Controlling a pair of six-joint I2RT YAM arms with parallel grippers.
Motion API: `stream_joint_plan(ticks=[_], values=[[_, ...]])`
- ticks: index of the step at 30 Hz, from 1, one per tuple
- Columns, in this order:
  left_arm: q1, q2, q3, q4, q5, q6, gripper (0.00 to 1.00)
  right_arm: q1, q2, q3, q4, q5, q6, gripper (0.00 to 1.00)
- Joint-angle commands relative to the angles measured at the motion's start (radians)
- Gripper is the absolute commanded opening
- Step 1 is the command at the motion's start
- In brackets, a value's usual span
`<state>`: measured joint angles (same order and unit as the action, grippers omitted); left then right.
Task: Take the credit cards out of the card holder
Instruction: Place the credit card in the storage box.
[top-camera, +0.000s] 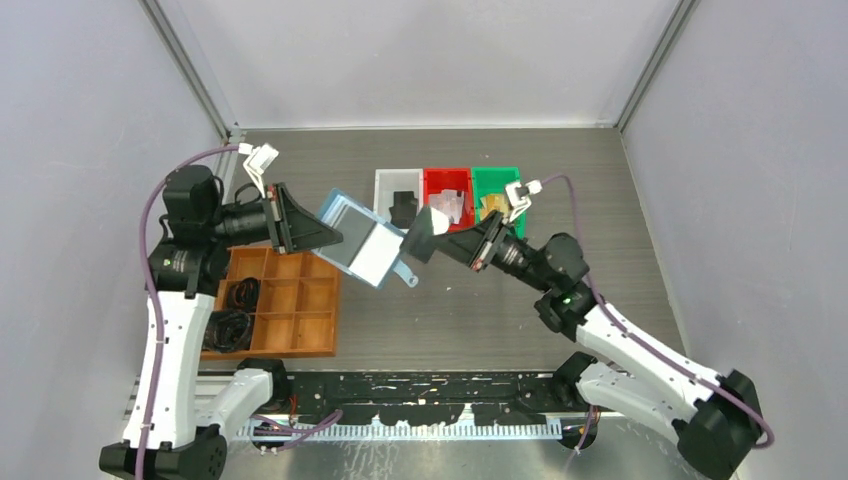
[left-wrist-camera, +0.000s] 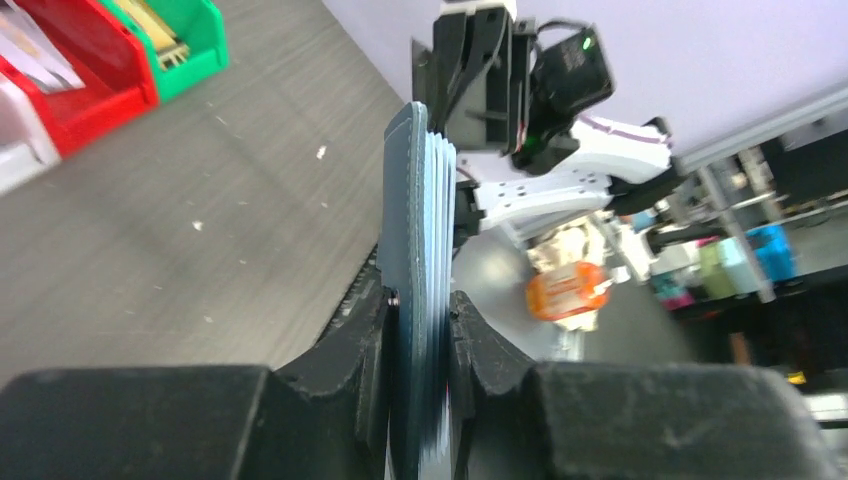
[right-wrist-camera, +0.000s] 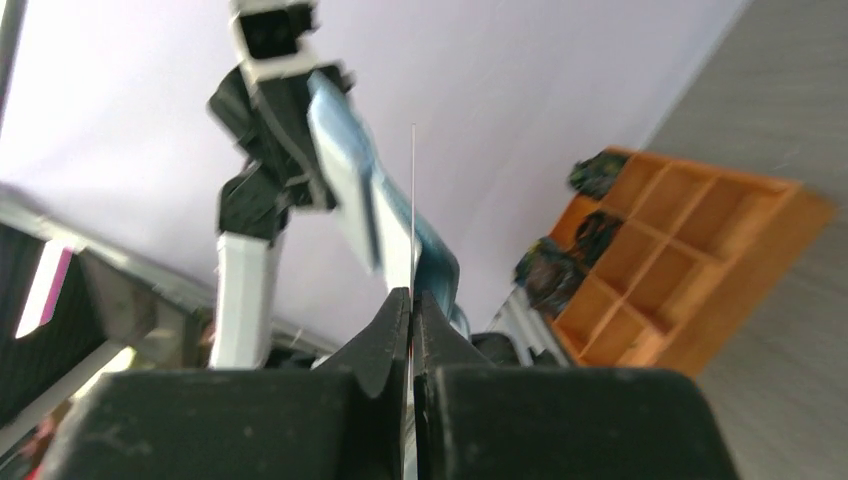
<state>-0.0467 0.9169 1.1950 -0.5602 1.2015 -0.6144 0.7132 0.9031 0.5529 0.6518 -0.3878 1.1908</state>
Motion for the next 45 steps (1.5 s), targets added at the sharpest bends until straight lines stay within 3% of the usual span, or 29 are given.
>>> stream_joint_plan(ticks=[1,4,9,17,22,32,42,45], values=[[0.008,-0.023,0.133,-0.310,-0.020,0.458,0.00,-0.103,-0.046,0.172,-0.404,-0.019,-0.178,0.01],[0.008,-0.053,0.142,-0.387,-0.069,0.568,0.00,-0.180,0.070,0.295,-0.557,-0.061,-0.236,0.01],[0.008,-0.106,0.110,-0.396,-0.152,0.588,0.00,-0.205,0.386,0.565,-0.827,-0.067,-0.461,0.01],[0.007,-0.143,0.075,-0.388,-0.138,0.547,0.00,-0.202,0.827,0.933,-0.981,0.024,-0.655,0.01],[0.008,-0.145,0.065,-0.331,-0.112,0.469,0.00,-0.180,1.006,1.097,-1.056,0.091,-0.717,0.01],[0.008,-0.154,0.052,-0.286,-0.090,0.405,0.00,-0.138,1.201,1.294,-1.109,0.180,-0.776,0.01],[0.008,-0.167,0.064,-0.270,-0.082,0.371,0.00,-0.130,1.243,1.341,-1.113,0.280,-0.798,0.16],[0.008,-0.178,0.060,-0.271,-0.082,0.372,0.00,-0.130,1.233,1.341,-1.109,0.303,-0.804,0.30]])
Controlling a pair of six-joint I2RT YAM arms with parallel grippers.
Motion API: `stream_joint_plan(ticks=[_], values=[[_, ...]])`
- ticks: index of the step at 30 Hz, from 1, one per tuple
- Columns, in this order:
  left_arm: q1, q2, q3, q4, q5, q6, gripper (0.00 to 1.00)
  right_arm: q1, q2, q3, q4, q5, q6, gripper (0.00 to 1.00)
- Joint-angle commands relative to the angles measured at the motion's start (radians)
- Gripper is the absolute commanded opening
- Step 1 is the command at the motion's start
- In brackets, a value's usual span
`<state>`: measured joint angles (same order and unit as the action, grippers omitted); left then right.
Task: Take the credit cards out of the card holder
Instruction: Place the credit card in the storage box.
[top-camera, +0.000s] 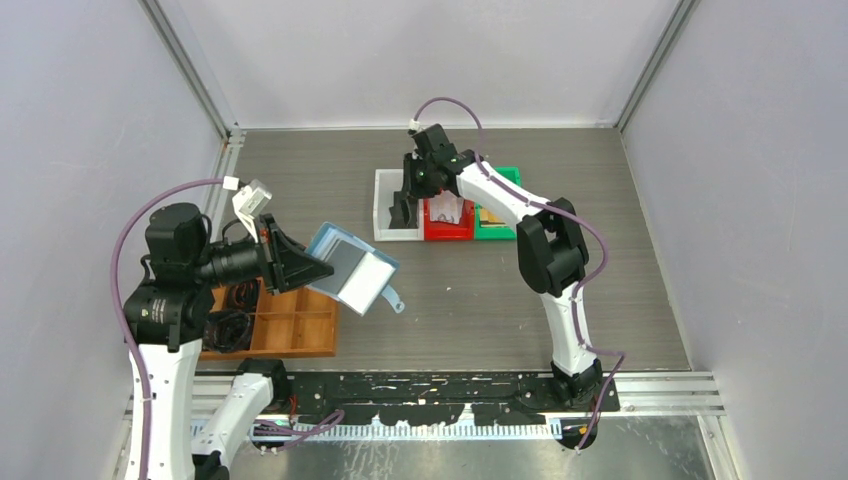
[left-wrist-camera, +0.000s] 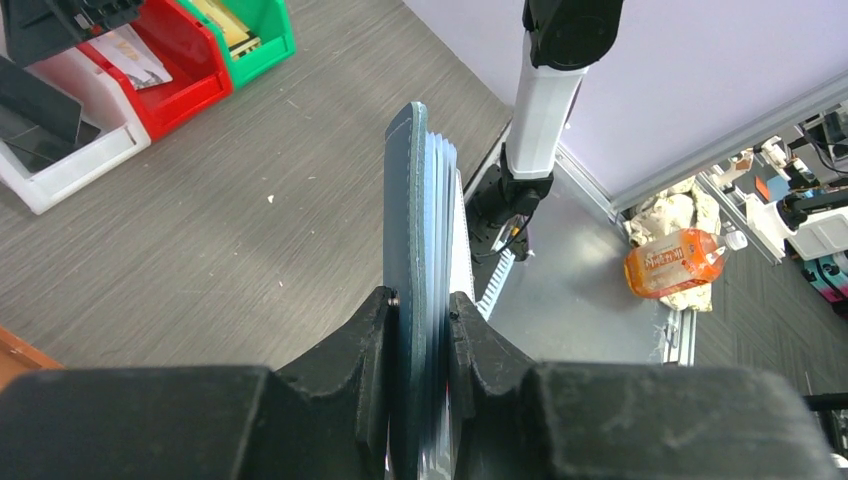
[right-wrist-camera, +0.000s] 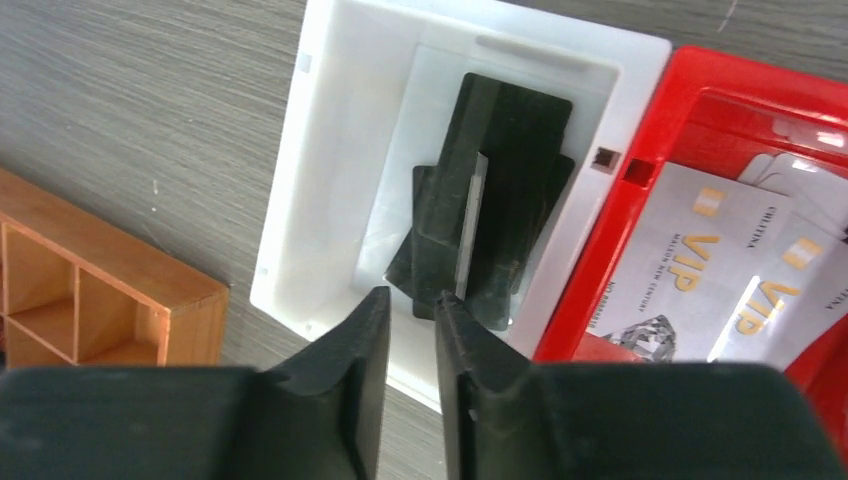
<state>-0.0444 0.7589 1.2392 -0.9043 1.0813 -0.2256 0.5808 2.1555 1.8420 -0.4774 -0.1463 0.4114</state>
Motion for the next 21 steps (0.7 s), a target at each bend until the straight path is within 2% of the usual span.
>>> stream_joint_plan(ticks=[1,2,6,13,15,17,18,21], values=[[0.006,-0.021,0.014,0.073,0.038,-0.018,0.00,0.002,-0.027,0.052,0.021,0.065,-0.027,0.34],[0.005,-0.024,0.013,0.073,0.039,-0.018,0.00,0.002,-0.036,0.053,0.021,0.068,-0.027,0.38],[0.005,-0.022,0.013,0.073,0.040,-0.019,0.00,0.002,-0.119,0.046,0.030,0.053,-0.008,0.42],[0.006,-0.025,0.005,0.090,0.042,-0.038,0.00,0.008,-0.448,-0.156,0.172,-0.068,0.089,0.54],[0.006,-0.027,0.000,0.099,0.045,-0.048,0.00,0.008,-0.566,-0.251,0.247,-0.135,0.140,0.62],[0.005,-0.030,-0.007,0.110,0.049,-0.057,0.00,0.006,-0.684,-0.356,0.347,-0.224,0.209,0.74],[0.006,-0.031,-0.009,0.113,0.051,-0.060,0.00,0.007,-0.747,-0.407,0.421,-0.302,0.249,0.79],[0.006,-0.033,-0.013,0.117,0.057,-0.064,0.00,0.011,-0.840,-0.543,0.634,-0.483,0.422,0.89]])
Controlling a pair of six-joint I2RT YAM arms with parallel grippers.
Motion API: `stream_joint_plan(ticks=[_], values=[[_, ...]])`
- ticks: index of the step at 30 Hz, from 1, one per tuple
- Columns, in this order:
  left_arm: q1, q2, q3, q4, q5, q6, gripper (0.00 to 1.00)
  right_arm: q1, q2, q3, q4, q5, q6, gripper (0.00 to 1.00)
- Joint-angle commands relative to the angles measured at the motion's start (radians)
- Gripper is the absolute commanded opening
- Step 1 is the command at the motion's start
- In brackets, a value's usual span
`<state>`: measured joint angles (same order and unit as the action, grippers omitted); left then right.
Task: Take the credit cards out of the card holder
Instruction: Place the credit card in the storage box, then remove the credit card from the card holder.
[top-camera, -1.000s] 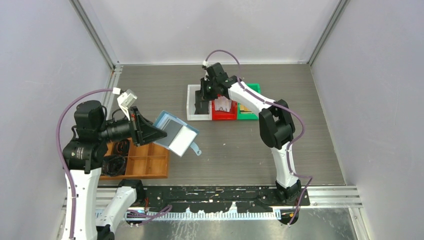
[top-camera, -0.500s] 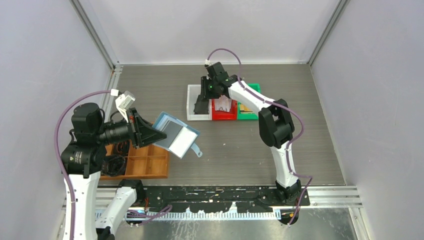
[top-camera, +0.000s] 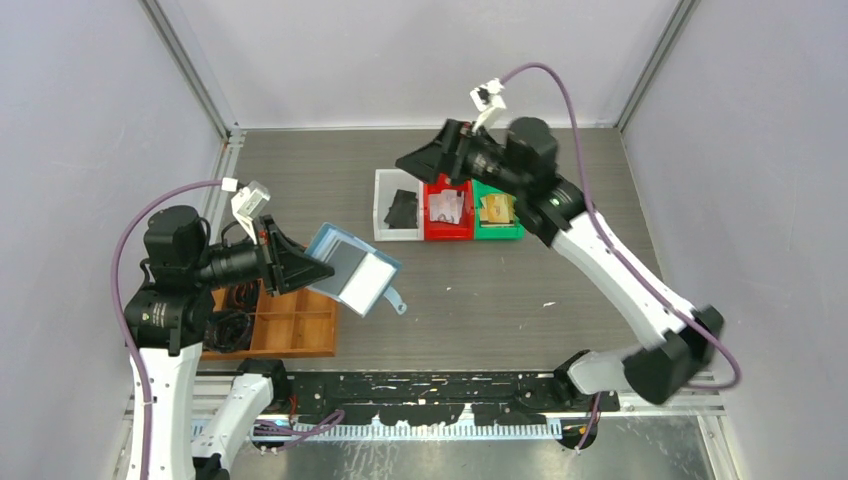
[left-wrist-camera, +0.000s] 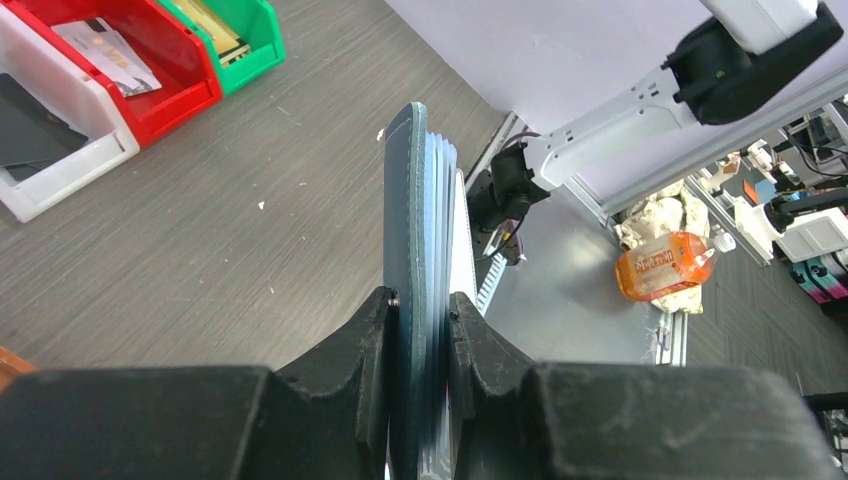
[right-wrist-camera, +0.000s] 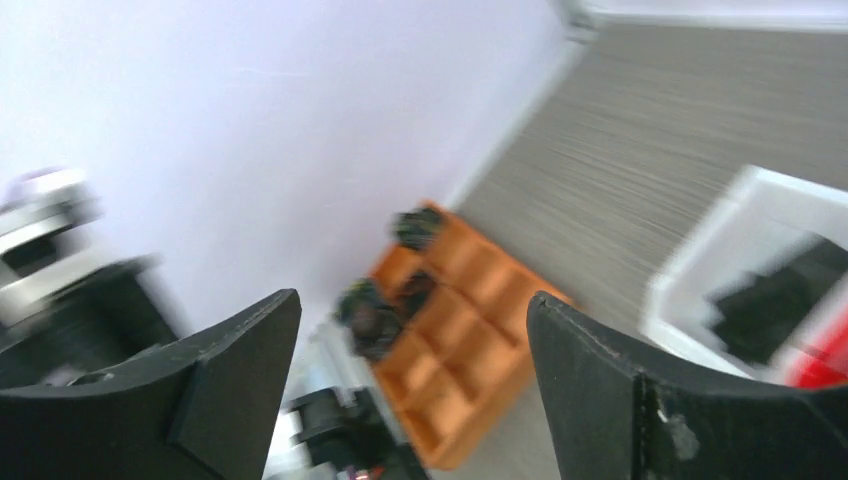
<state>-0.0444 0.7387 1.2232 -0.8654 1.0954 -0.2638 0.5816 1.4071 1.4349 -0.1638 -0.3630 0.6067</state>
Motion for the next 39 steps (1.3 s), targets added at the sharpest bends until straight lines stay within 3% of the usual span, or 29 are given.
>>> stream_joint_plan(ticks=[1,3,6,11,18,25,31,35,39], values=[[0.005,-0.013,0.000,0.078,0.044,-0.026,0.00,0.017,-0.109,-0.177,0.382,-0.297,0.283,0.93],[0.006,-0.012,-0.006,0.083,0.046,-0.031,0.00,0.048,-0.142,-0.241,0.434,-0.318,0.331,0.98],[0.006,-0.009,-0.008,0.089,0.051,-0.047,0.00,0.127,-0.179,-0.292,0.397,-0.286,0.255,0.99],[0.006,0.003,-0.002,0.104,0.064,-0.079,0.00,0.209,-0.191,-0.342,0.413,-0.333,0.226,0.95],[0.006,0.017,-0.013,0.132,0.073,-0.121,0.00,0.241,-0.193,-0.439,0.592,-0.420,0.304,0.77],[0.006,0.021,-0.041,0.170,0.071,-0.152,0.00,0.290,-0.120,-0.434,0.641,-0.361,0.362,0.48],[0.005,0.022,-0.053,0.160,0.070,-0.133,0.00,0.304,-0.050,-0.463,0.845,-0.334,0.500,0.36],[0.006,0.022,-0.060,0.148,0.066,-0.123,0.00,0.305,-0.063,-0.490,0.857,-0.317,0.497,0.21],[0.005,0.023,-0.064,0.156,0.071,-0.138,0.15,0.305,-0.086,-0.508,0.844,-0.317,0.481,0.14]])
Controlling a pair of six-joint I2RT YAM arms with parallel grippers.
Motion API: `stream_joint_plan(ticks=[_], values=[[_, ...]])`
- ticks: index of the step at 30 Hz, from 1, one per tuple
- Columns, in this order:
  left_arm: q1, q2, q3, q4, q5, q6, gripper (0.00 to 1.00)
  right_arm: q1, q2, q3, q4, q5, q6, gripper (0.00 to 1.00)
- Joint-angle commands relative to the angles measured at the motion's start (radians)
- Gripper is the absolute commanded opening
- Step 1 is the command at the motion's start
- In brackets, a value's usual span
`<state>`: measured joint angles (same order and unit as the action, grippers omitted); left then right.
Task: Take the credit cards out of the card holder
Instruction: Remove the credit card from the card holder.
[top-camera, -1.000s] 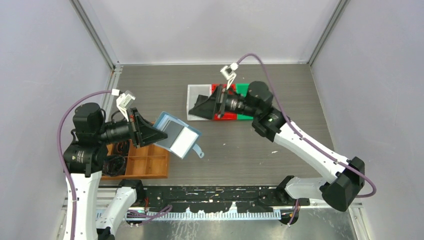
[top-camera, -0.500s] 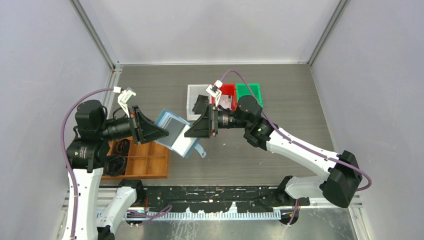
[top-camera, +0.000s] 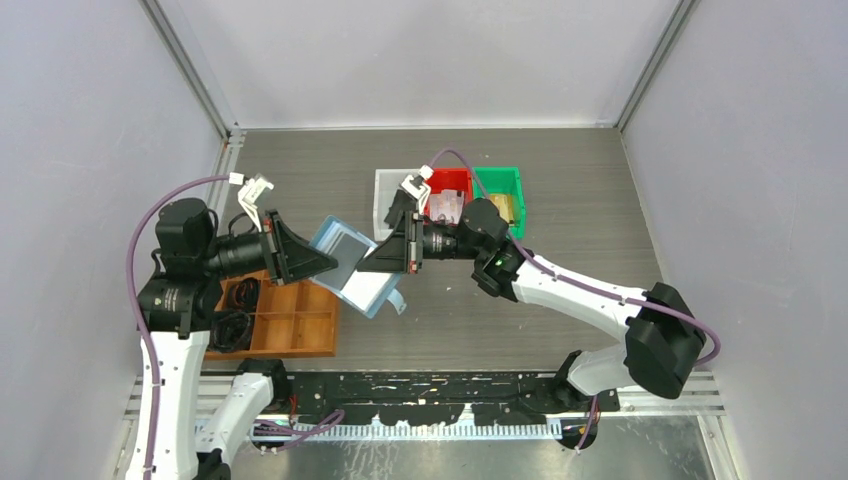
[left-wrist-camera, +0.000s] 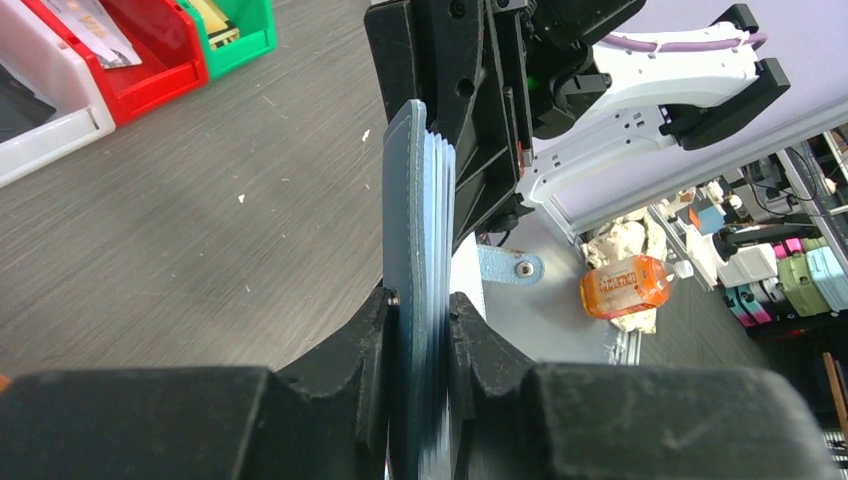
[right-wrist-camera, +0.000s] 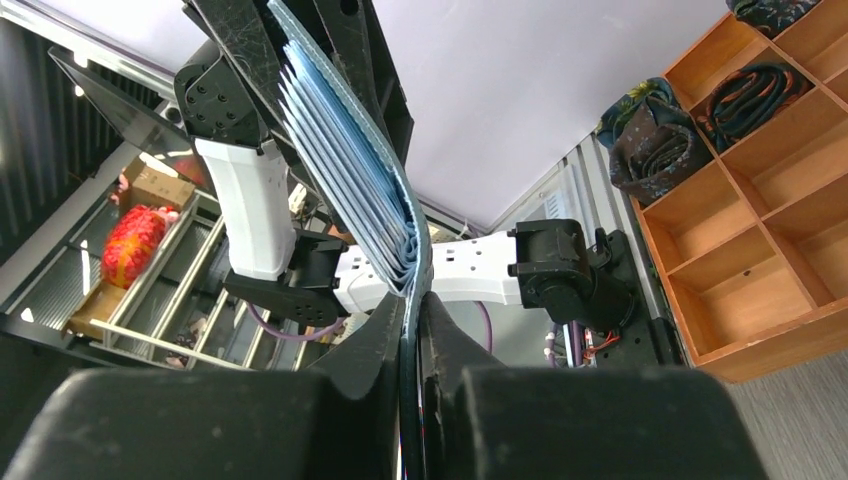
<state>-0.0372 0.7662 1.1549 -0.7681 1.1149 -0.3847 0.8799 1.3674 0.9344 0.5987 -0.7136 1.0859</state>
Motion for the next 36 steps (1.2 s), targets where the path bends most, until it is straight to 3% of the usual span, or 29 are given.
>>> stream_joint_plan(ticks=[1,4,7,10,12,17,18,20,22,24,36], values=[[-0.002,-0.001,0.003,0.064,0.058,-0.027,0.18,0.008,-0.050,-0.011,0.077,0.031,-0.002,0.14],[-0.002,0.008,0.005,0.076,0.079,-0.062,0.22,0.007,-0.063,-0.032,0.077,0.024,-0.002,0.16],[-0.002,0.009,0.003,0.085,0.072,-0.066,0.15,0.007,-0.069,-0.048,0.082,0.024,0.010,0.43],[-0.001,-0.002,0.001,0.092,0.052,-0.059,0.09,0.007,-0.067,-0.060,0.109,0.029,0.028,0.47],[-0.002,-0.004,-0.002,0.104,0.048,-0.071,0.08,0.007,-0.065,-0.060,0.114,0.030,0.032,0.42],[-0.002,-0.001,0.004,0.105,0.046,-0.081,0.09,0.007,-0.072,-0.063,0.115,0.031,0.027,0.14],[-0.002,-0.001,0.005,0.106,0.044,-0.085,0.13,0.007,-0.075,-0.065,0.115,0.039,0.025,0.09],[-0.001,0.000,0.006,0.106,0.043,-0.094,0.33,0.006,-0.077,-0.066,0.108,0.061,0.024,0.01],[-0.003,0.001,0.003,0.105,0.044,-0.095,0.45,0.007,-0.076,-0.065,0.096,0.081,0.027,0.01],[-0.001,0.001,-0.001,0.101,0.040,-0.088,0.48,0.007,-0.070,-0.065,0.092,0.091,0.034,0.01],[-0.001,-0.005,-0.011,0.102,0.038,-0.086,0.39,0.007,-0.090,-0.085,0.062,0.095,0.022,0.01]])
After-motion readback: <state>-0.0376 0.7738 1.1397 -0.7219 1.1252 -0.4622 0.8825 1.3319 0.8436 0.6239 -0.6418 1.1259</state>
